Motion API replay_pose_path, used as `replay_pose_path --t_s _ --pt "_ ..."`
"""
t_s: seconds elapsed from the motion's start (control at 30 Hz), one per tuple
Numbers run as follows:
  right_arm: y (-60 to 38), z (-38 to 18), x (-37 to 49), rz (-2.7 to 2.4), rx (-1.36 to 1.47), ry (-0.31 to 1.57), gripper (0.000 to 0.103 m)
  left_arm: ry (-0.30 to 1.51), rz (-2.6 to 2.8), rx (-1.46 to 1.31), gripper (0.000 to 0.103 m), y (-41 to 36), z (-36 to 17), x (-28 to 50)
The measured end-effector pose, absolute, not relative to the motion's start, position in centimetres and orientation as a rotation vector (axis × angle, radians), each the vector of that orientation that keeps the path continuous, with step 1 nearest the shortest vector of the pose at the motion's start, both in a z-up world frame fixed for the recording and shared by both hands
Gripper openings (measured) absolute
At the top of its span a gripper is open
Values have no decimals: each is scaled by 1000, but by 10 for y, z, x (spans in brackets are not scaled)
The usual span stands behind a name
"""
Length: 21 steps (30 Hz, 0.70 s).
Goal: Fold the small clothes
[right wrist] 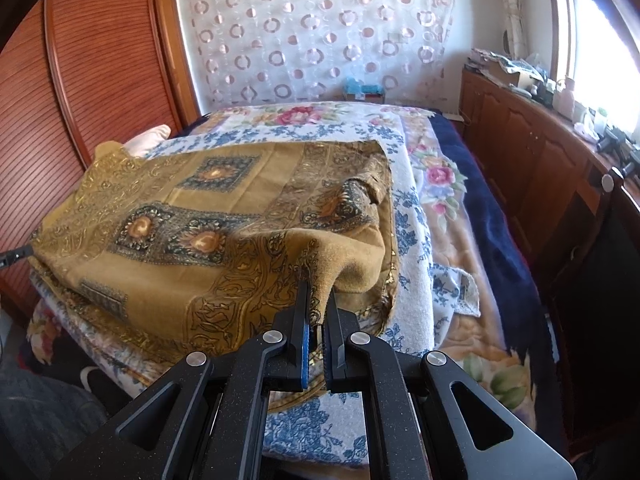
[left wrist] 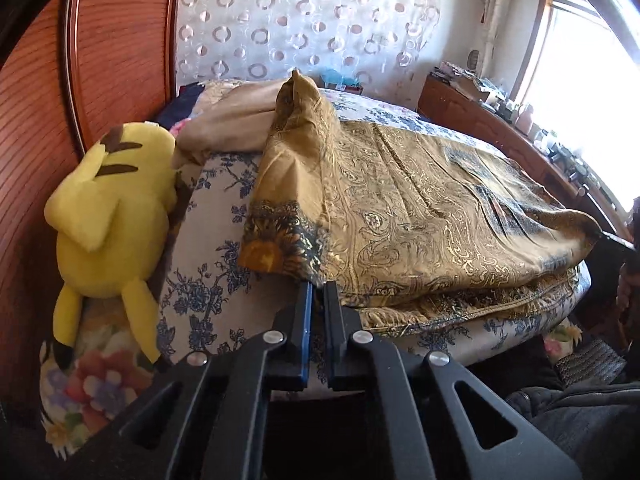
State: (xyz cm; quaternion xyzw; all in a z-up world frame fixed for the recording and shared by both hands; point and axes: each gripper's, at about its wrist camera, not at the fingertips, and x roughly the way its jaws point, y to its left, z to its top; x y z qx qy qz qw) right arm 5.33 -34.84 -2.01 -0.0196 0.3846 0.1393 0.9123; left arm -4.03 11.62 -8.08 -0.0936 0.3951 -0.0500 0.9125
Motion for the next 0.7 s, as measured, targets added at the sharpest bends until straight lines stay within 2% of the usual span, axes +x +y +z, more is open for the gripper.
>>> replay_pose_path --t_s 0.03,0.1,0.13,0.2,0.3,0.7 --pt "-349 -20 53 286 -42 792 2 813 -96 -196 7 117 -81 -40" --pt "-349 -20 53 285 -43 794 2 796 -74 -197 21 121 -78 -40" --pt "-349 -20 53 284 -41 795 2 780 -73 -200 25 122 -75 -39" --pt "-349 -22 53 282 -41 797 2 763 -80 -206 37 124 -72 -37" --pt "-347 -24 55 280 -38 802 2 765 -72 -190 43 124 -74 -22" --pt "-350 5 37 335 25 751 2 832 -9 -132 43 125 -104 15"
